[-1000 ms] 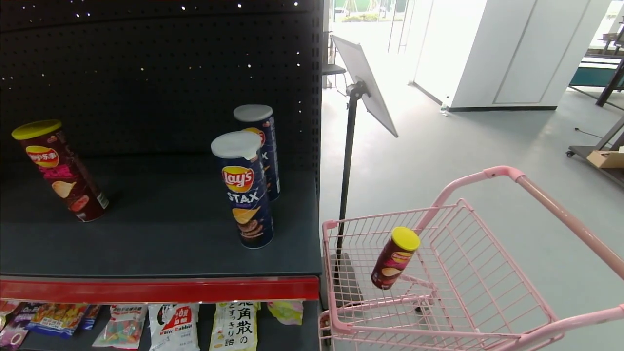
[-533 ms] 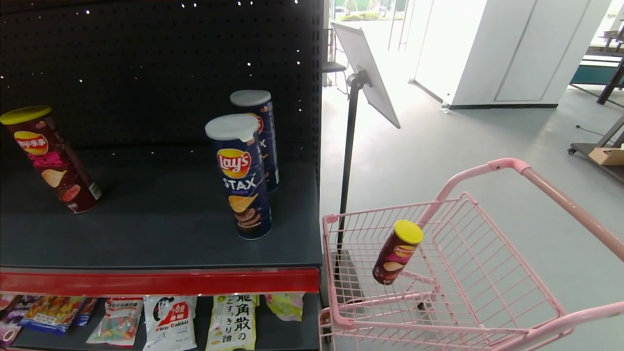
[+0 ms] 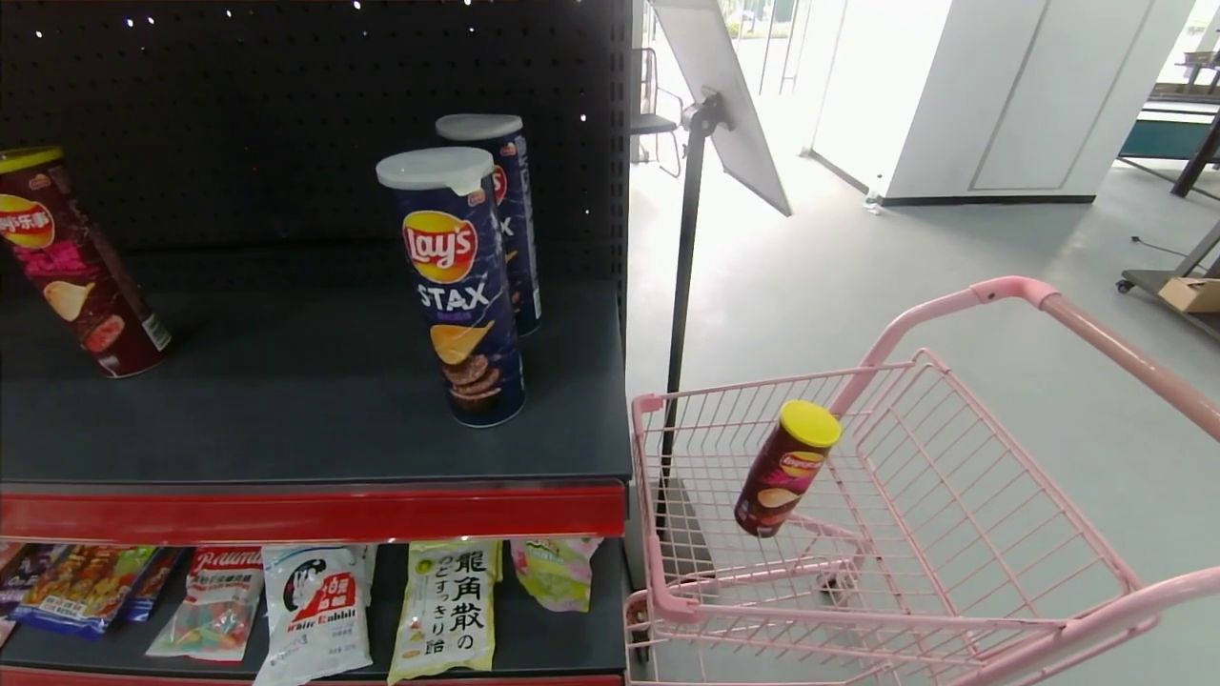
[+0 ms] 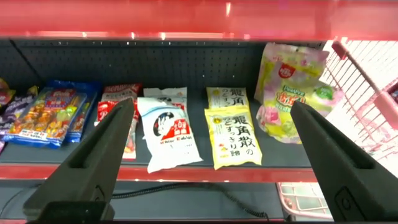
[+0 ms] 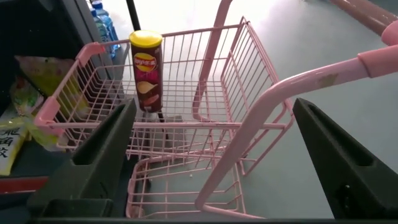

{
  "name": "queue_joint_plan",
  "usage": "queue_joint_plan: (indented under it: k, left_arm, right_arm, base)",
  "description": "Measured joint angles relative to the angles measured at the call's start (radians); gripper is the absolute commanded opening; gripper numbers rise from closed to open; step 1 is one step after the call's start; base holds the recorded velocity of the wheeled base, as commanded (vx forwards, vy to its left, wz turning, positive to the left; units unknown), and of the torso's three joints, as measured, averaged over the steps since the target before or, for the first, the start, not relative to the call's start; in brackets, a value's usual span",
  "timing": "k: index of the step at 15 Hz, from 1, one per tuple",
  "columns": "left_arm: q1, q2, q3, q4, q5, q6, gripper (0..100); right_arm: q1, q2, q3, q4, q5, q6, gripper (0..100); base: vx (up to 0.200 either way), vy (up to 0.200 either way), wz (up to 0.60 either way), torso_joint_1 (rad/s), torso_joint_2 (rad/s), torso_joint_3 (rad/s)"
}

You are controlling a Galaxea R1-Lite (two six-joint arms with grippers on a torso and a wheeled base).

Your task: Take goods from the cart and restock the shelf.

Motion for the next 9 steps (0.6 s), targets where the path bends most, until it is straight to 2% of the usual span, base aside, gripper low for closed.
queue_joint_plan:
  k: [5,9]
  left_arm:
    - [0.000,0.000,0.000,0.000,0.000,0.000,100]
    - [0.000,0.000,0.000,-0.001,0.000,0.000,100]
  right_arm:
    - [0.000,0.000,0.000,0.000,0.000,0.000,100]
    - [0.000,0.000,0.000,0.000,0.000,-0.002,100]
  base:
    - [0.000,0.000,0.00,-0.205,0.53,0.324]
    - [0.000,0.000,0.00,-0.052,0.14,0.091]
